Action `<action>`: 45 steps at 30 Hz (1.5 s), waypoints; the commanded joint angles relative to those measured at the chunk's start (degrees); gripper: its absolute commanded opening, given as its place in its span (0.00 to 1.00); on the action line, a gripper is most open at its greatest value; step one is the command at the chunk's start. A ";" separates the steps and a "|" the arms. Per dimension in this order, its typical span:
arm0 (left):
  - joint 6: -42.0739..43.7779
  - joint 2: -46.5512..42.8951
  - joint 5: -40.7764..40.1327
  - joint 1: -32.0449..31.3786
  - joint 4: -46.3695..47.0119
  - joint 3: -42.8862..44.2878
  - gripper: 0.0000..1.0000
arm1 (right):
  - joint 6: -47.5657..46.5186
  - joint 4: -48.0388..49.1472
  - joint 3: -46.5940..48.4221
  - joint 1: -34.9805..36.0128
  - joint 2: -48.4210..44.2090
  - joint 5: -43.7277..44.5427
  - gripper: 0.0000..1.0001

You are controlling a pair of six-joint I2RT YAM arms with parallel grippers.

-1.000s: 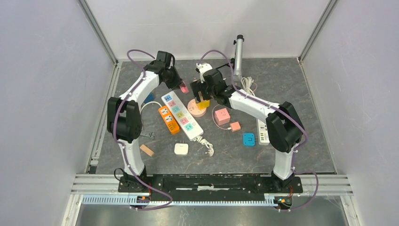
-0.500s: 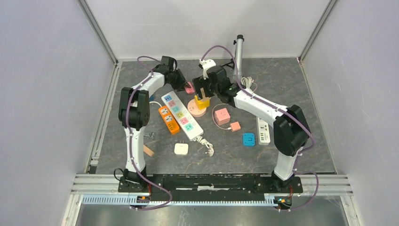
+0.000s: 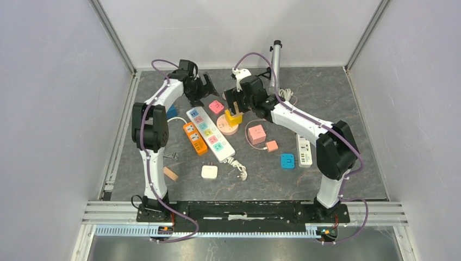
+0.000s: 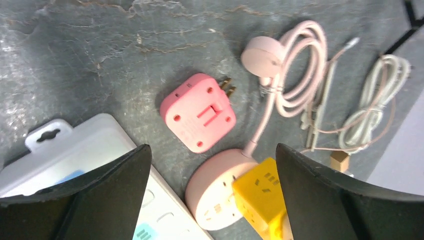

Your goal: Pull the plug off the socket

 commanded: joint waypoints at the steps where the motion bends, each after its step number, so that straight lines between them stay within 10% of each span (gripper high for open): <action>1: 2.92 -9.82 3.74 0.02 0.66 -1.15 1.00 | 0.82 -1.03 3.02 -0.15 -0.04 -0.47 0.92; 17: -8.16 -40.44 9.73 -0.88 33.55 -50.49 0.90 | 3.10 -1.55 5.16 -0.16 3.84 1.02 0.82; 33: -17.07 -32.40 18.13 -3.01 39.27 -47.91 0.85 | 6.22 -3.26 2.45 0.69 2.52 0.86 0.47; 45: -16.50 -21.07 18.71 -5.17 36.20 -39.89 0.54 | 5.80 -5.56 1.66 3.69 1.48 6.15 0.42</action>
